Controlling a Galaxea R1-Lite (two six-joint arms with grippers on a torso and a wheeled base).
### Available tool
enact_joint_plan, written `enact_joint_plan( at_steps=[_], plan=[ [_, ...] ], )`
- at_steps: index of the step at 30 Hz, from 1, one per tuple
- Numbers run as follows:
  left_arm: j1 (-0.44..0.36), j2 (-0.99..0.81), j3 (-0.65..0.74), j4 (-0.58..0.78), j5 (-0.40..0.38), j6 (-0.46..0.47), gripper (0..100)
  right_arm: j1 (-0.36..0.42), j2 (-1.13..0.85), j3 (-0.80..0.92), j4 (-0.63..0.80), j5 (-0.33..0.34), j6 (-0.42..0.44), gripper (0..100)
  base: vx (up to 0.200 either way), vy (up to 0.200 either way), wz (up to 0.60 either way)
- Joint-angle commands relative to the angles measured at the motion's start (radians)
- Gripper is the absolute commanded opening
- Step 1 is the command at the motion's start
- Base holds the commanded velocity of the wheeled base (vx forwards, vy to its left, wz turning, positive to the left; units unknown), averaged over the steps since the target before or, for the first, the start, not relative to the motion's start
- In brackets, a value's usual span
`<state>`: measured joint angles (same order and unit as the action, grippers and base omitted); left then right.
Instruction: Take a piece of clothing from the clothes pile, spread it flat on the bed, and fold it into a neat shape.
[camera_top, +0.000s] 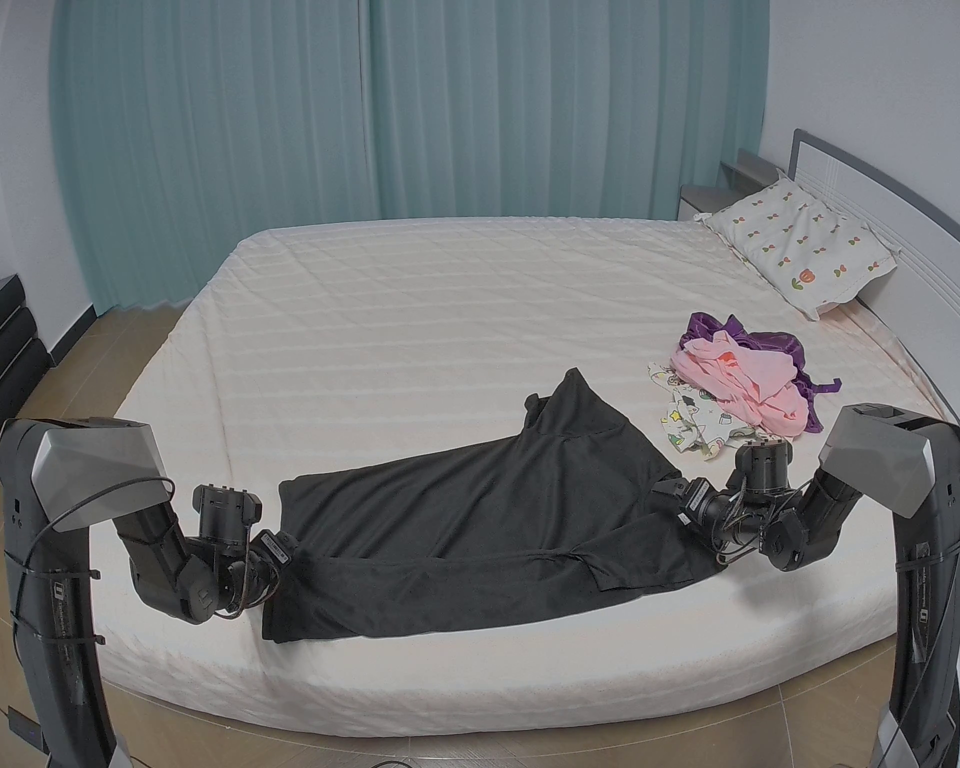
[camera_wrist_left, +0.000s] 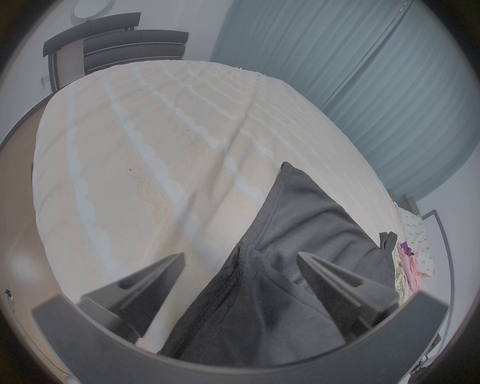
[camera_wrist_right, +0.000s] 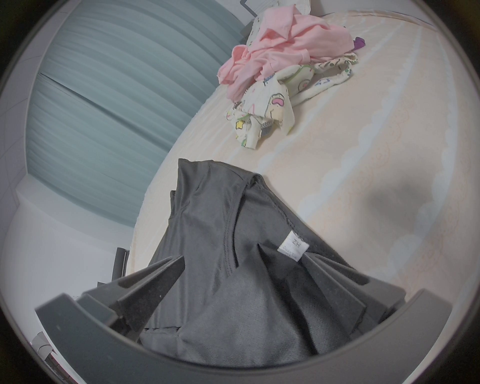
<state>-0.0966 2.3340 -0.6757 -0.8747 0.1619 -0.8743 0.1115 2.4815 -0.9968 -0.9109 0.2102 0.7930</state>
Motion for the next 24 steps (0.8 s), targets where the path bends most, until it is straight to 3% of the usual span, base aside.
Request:
enact_joint_plan(
  at_steps=[1, 8, 11, 24],
  plan=[
    [0.000, -0.074, 0.051, -0.032, -0.002, 0.000, 100, -0.006, -0.013, 0.021, -0.040, 0.000, 0.006, 100, 0.000, 0.000, 0.00],
    [0.000, -0.124, 0.111, -0.141, -0.005, 0.001, 100, -0.016, -0.044, 0.056, -0.091, 0.000, 0.014, 100, 0.000, 0.000, 0.00],
    [0.012, -0.124, 0.119, -0.152, -0.009, 0.000, 100, -0.024, -0.064, 0.066, -0.132, 0.000, 0.063, 100, 0.000, 0.000, 0.00],
    [0.020, -0.114, 0.110, -0.150, -0.012, 0.000, 100, -0.026, -0.056, 0.079, -0.168, 0.000, 0.078, 100, 0.200, 0.000, 0.00]
  ],
)
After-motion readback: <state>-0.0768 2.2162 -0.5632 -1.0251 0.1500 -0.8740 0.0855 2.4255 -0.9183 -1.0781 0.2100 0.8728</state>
